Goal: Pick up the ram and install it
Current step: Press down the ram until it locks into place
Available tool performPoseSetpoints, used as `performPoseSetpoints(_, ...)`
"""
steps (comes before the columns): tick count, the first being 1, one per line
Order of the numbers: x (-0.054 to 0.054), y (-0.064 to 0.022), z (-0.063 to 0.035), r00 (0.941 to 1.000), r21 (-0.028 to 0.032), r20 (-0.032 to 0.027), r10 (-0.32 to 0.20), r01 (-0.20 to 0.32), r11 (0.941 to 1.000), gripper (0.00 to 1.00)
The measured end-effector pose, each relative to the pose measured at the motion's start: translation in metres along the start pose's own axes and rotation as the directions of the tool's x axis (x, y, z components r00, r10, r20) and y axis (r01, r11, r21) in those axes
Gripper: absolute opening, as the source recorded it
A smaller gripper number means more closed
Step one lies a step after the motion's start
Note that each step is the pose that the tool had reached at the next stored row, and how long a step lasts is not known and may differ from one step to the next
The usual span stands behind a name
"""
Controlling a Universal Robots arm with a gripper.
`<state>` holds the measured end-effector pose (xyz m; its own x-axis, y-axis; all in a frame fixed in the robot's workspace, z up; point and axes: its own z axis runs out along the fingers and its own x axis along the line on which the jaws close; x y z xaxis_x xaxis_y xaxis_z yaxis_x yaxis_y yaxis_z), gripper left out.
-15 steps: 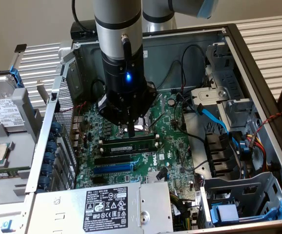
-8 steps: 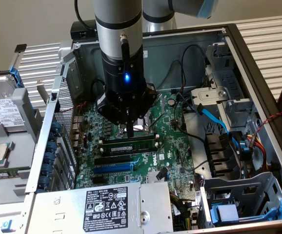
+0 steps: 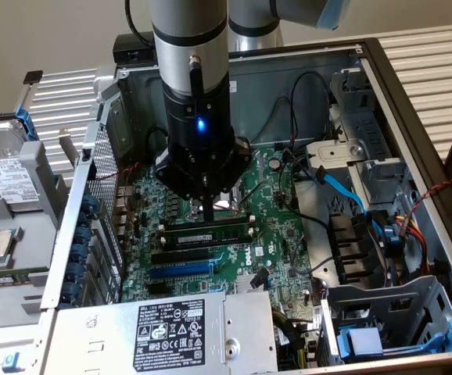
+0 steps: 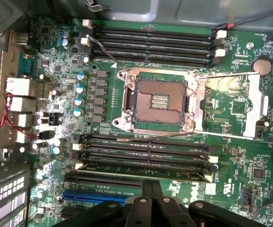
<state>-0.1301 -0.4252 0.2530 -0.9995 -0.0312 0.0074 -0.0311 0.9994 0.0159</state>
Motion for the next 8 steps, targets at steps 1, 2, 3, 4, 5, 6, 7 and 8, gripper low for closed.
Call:
performPoseSetpoints(1,0.0,0.0,0.0,1.0,0.002,-0.0005,0.007,-0.007,1.0,0.11)
performPoseSetpoints(2,0.0,0.0,0.0,0.9999,0.004,-0.0007,0.011,-0.011,0.9999,0.11)
performPoseSetpoints(3,0.0,0.0,0.0,0.9999,0.0048,-0.0007,0.011,-0.011,0.9999,0.11)
performPoseSetpoints(4,0.0,0.0,0.0,0.9999,0.0048,-0.0007,0.011,-0.011,0.9999,0.11)
performPoseSetpoints(5,0.0,0.0,0.0,0.9999,0.0048,-0.0007,0.011,-0.011,0.9999,0.11)
performPoseSetpoints(6,0.0,0.0,0.0,0.9999,0.0048,-0.0007,0.011,-0.011,0.9999,0.11)
performPoseSetpoints(7,0.0,0.0,0.0,0.9999,0.0048,-0.0007,0.011,-0.011,0.9999,0.11)
performPoseSetpoints(8,0.0,0.0,0.0,0.9999,0.0048,-0.0007,0.011,-0.011,0.9999,0.11)
